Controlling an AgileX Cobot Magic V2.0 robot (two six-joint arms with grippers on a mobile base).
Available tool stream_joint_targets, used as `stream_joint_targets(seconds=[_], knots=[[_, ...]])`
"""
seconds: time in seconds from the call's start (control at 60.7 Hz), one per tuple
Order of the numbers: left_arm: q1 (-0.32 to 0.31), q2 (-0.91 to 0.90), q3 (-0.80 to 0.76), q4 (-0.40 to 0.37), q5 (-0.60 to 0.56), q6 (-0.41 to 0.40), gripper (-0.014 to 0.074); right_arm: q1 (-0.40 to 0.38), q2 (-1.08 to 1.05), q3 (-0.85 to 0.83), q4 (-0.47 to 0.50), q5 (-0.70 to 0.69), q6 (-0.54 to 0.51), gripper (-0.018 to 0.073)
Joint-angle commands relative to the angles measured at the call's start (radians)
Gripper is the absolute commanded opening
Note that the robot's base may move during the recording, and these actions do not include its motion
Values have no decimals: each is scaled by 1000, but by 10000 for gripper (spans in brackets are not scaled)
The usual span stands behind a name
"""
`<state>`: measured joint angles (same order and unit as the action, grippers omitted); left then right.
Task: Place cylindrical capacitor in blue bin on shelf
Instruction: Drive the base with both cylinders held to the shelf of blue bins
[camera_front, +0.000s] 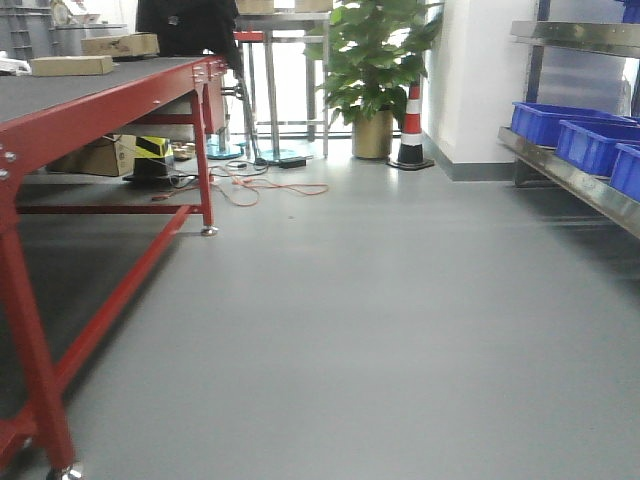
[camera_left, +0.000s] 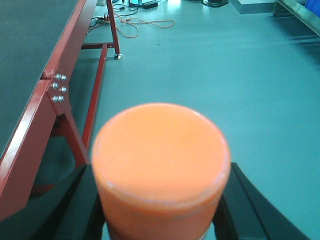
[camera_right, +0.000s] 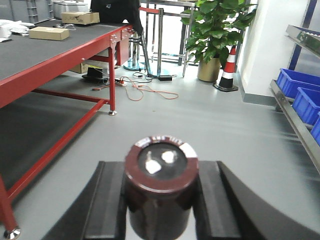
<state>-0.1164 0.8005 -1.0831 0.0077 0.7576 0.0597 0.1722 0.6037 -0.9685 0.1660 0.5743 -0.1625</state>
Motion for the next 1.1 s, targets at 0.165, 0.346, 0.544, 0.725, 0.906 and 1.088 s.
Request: stream_joint_targets(seconds=[0.165,0.346,0.544,0.725,0.906,1.088], knots=[[2,-9,-5,0,-22,2,-111,1,-5,-9,-1,-35,-4,-16],[2,-9,-5,0,-22,2,-111,1,-5,-9,-1,-35,-4,-16],[2,-9,-5,0,-22,2,-111,1,-5,-9,-1,-35,-4,-16],[2,-9,-5,0,-22,2,-111,1,-5,-9,-1,-35,-4,-16],[2,-9,-5,0,-22,2,-111,1,-5,-9,-1,-35,-4,-16],[2,-9,-5,0,-22,2,-111,1,-5,-9,-1,-35,-4,-16]])
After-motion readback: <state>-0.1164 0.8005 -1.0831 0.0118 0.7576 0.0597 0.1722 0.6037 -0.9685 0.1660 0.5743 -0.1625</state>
